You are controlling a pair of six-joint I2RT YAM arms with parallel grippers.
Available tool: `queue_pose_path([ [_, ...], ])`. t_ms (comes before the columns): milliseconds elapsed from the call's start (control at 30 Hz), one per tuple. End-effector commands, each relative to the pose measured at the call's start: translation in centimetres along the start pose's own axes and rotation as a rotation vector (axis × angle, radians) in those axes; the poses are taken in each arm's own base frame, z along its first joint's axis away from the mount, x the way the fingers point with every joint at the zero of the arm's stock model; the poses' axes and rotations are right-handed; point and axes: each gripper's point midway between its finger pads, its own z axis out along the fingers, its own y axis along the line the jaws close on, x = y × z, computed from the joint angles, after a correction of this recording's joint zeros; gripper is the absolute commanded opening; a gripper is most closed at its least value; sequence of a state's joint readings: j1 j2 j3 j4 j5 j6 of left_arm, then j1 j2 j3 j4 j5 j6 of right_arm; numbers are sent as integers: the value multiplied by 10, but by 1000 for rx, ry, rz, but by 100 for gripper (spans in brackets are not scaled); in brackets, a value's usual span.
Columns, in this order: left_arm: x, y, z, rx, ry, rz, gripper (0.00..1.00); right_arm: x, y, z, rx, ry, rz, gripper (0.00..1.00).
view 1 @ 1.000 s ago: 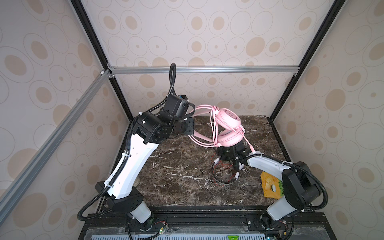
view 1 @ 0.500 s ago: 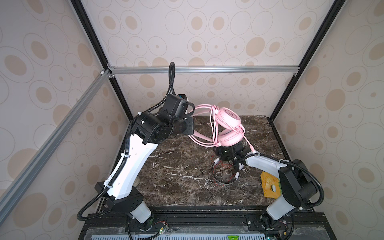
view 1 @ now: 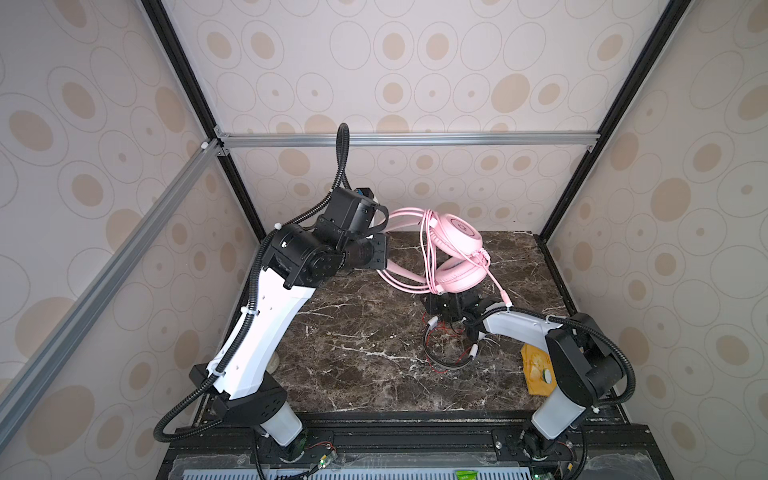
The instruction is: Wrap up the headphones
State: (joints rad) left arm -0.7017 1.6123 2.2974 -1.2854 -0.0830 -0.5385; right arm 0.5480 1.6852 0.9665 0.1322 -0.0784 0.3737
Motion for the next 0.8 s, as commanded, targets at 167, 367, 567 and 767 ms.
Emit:
queue_pose_path([
  [167,-19,-8,-25,69,-83,-57,0,-6,4,1,-1,-71,-26,28],
  [367,-20,-4,-26,50,-90,-64,0,-4,3,-4,6,-74,-34,5],
  [567,-41,17,-32,37,-149,-180,0,21,0,-36,35,5,-7,0],
  [767,-71,35,-29,71,-227,-303,0,33,5,-82,62,90,-23,0],
])
